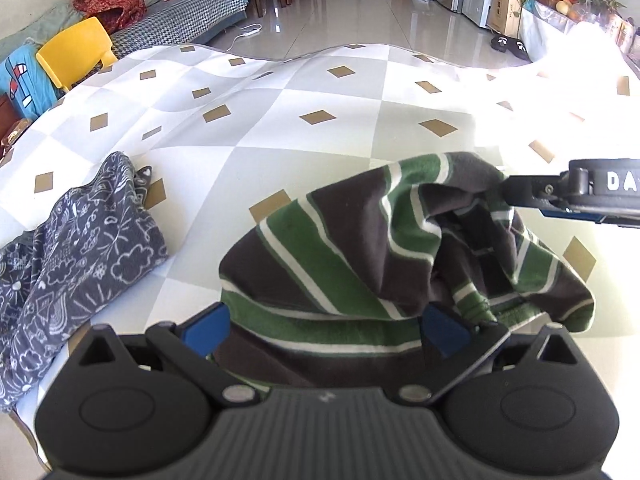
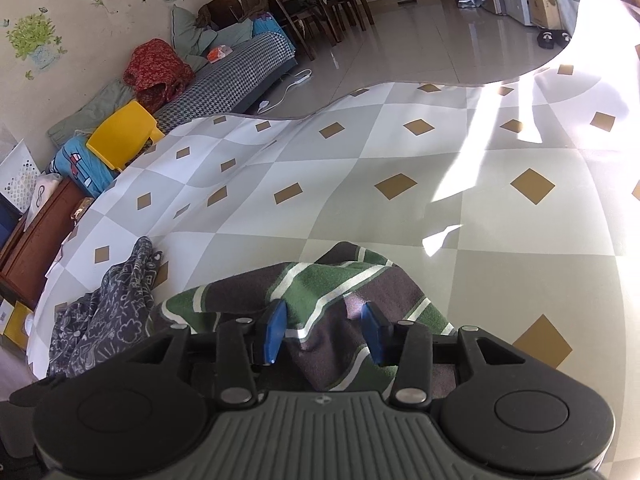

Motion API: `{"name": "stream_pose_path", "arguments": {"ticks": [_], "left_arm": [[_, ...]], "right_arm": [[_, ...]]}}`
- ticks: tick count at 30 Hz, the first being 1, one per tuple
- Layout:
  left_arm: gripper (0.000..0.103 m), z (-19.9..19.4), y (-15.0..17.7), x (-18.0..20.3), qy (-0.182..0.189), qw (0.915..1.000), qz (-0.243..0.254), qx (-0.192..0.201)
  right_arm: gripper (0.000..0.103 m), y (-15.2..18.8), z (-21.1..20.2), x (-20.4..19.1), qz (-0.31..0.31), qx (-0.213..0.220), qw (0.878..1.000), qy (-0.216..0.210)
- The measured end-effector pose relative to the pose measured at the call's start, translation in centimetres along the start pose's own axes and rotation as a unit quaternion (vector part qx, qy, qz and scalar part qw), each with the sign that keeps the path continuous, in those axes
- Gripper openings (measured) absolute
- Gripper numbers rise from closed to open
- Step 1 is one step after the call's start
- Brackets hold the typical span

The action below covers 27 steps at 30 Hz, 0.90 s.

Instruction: Fold clothes

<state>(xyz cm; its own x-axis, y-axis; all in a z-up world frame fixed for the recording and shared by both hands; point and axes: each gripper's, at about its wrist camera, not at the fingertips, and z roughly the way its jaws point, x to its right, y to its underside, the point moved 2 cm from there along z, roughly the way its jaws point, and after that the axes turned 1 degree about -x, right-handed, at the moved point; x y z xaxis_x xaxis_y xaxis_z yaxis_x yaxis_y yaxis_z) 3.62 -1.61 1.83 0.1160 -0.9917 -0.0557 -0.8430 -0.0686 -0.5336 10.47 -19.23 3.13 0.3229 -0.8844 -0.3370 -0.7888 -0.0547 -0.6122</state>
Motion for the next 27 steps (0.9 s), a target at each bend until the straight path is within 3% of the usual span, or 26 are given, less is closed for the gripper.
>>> {"name": "stream_pose_path", "arguments": {"ticks": [7, 17, 21, 27], "left_arm": [[0.103, 1.0, -1.9, 0.9, -0.008, 0.9985, 0.053, 0.004], [0.102, 3.9, -2.3, 1.7, -0.013, 0.9984, 0.052, -0.015], [0.093, 4.2, -2.2, 1.8, -0.004, 0.9985, 0.048, -0.025], [0.093, 4.1, -2.1, 2.1, -0.008, 0.9984, 0.051, -0.022]], "right_arm": [[0.045, 1.3, -0.1, 0.7, -0.039, -0.037, 0.998, 0.017], [0.046, 4.3, 2.7, 2.0, -0.093, -0.102, 0.989, 0.057], [0.049, 4.8, 4.0, 1.8, -0.108, -0.106, 0.986, 0.065], [0.051, 5.3, 5.1, 1.1, -0.132, -0.092, 0.984, 0.080]]}}
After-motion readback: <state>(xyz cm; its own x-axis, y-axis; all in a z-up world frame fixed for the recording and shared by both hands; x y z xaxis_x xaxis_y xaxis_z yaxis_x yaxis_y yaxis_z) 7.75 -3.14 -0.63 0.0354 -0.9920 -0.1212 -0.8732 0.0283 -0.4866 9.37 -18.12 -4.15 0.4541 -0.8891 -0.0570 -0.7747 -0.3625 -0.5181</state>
